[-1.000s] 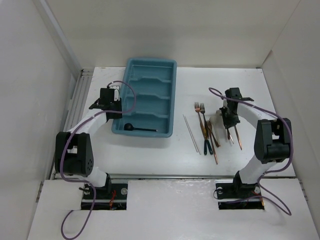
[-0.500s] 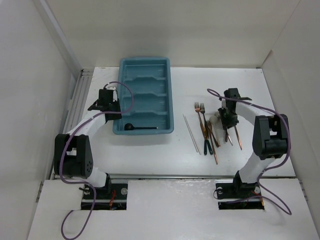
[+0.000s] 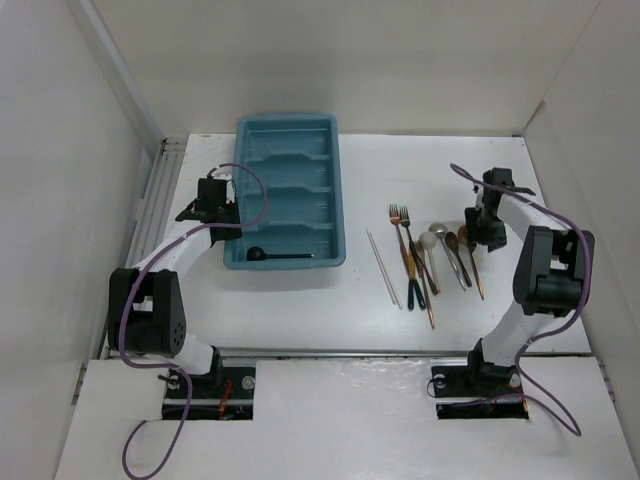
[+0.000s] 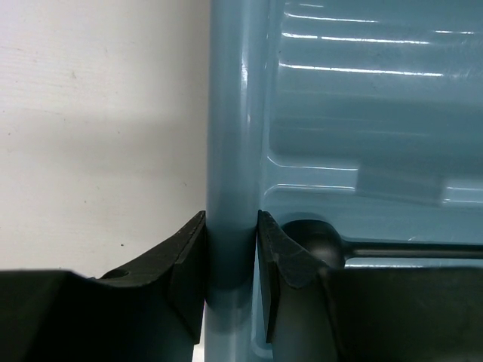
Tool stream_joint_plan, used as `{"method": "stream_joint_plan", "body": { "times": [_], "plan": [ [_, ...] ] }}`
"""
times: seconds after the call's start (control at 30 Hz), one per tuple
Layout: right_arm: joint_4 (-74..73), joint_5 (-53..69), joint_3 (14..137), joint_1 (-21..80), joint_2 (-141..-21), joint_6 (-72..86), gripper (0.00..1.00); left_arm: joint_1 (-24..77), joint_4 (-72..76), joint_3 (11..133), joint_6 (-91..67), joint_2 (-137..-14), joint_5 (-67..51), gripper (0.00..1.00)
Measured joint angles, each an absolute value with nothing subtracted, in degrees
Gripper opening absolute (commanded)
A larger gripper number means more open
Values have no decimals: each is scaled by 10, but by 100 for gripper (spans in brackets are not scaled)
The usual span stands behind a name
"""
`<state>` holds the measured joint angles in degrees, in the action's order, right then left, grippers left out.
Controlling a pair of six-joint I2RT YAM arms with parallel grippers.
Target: Sort the eating utensils into containers
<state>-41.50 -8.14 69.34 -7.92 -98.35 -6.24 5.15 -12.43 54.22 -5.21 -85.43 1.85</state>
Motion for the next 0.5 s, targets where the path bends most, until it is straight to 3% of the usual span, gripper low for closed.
{"method": "stream_joint_plan", "body": {
  "times": [0.23,0.33,0.43,0.5],
  "plan": [
    [-416,-63,662,-74,-1027,-67,48,51,-124,542,-50,-854,20,0],
    [-413,-59,662,-74,-1029,-67,41,51,-125,542,-50,-854,22,0],
    [-420,-55,679,-73,-1046,-69,21,51,-126,542,-49,-853,23,0],
    [-427,-54,691,-70,-1058,-73,0,51,-127,542,-49,-853,23,0]
  ]
}}
